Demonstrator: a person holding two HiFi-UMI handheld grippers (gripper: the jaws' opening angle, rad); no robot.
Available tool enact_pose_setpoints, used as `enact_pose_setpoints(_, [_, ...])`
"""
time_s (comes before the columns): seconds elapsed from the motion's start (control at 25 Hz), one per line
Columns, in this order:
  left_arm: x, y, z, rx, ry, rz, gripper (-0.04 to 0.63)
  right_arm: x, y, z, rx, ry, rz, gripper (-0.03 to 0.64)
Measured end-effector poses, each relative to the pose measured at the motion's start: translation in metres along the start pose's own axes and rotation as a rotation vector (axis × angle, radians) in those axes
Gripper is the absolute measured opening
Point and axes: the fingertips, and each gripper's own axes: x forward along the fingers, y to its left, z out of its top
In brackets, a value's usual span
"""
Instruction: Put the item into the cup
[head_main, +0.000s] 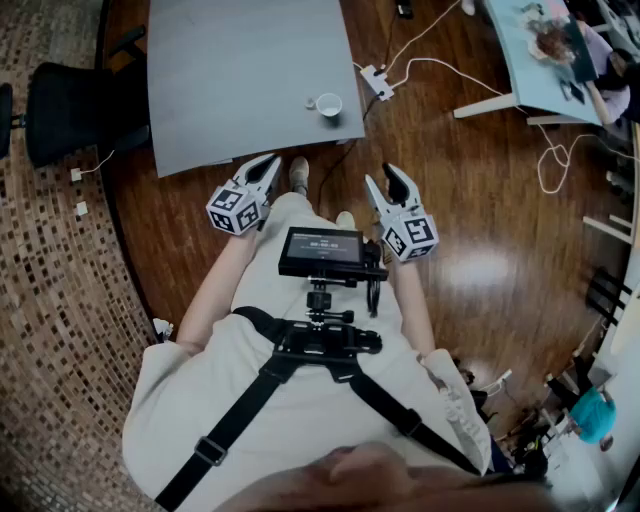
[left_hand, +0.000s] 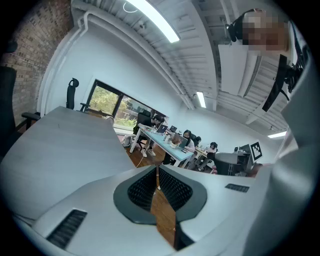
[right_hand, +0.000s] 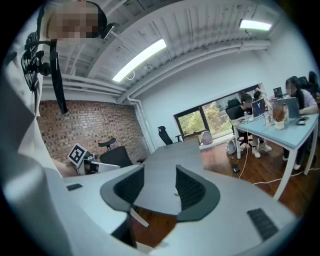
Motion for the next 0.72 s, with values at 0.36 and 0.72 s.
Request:
enact_pose_setpoints(0.36, [0.042,0.04,0.024,0.041,0.131,-0.155,0.008,0.061,-0.01,0.016,0.019,0.002,-0.068,0.21])
enact_pose_setpoints(0.72, [0.069,0.059,0.029,0.087,0.256,-0.339,0.009,0.096,-0.015,0.016,0.06,-0.036,-0.175,0.21])
